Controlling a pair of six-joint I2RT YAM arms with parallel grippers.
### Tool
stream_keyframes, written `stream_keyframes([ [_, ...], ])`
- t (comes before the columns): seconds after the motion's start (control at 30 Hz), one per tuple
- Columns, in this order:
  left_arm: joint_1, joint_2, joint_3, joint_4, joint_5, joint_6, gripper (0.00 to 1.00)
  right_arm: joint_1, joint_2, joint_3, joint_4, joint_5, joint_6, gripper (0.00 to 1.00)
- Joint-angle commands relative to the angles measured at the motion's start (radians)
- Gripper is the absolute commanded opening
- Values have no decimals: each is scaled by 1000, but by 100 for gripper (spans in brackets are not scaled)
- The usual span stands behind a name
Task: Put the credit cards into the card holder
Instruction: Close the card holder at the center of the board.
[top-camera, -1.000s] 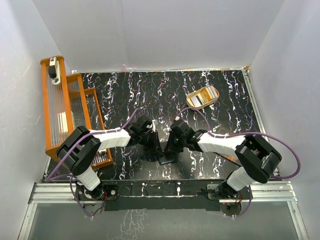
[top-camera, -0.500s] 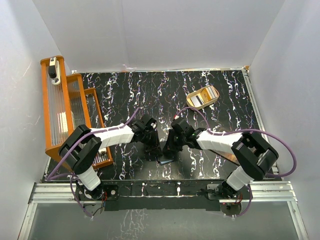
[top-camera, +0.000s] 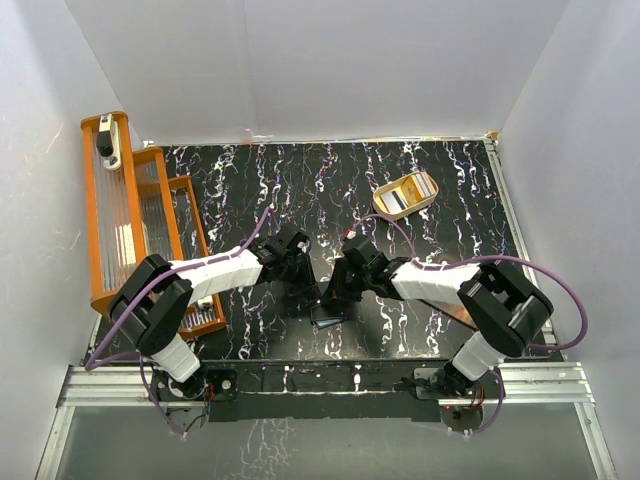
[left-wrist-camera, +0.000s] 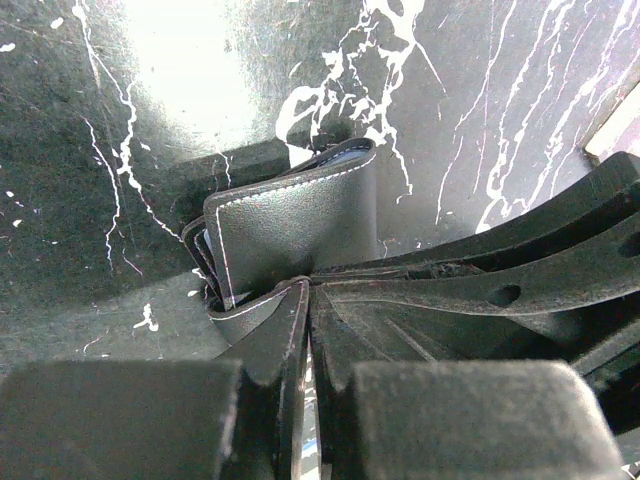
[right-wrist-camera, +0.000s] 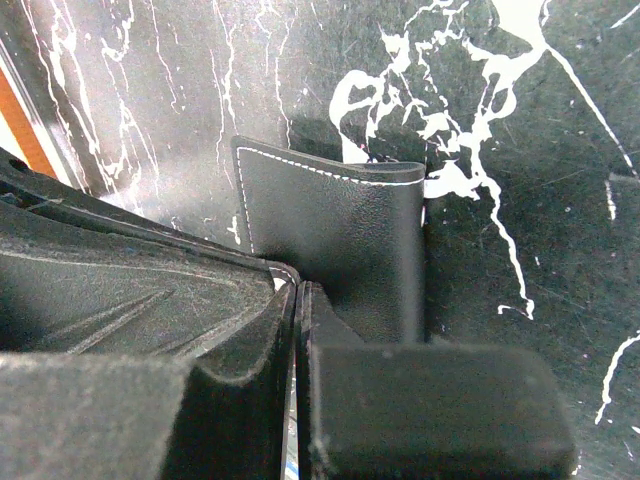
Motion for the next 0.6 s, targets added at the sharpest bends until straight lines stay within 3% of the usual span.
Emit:
stream_keyframes([
  [0.0, -4, -7, 2, 28, -1, -6, 1, 19, 99, -75, -113, 121, -46, 0],
  [0.57, -5, -70, -4, -46, -20, 19, 2, 19, 103, -54, -123, 125, -48, 0],
])
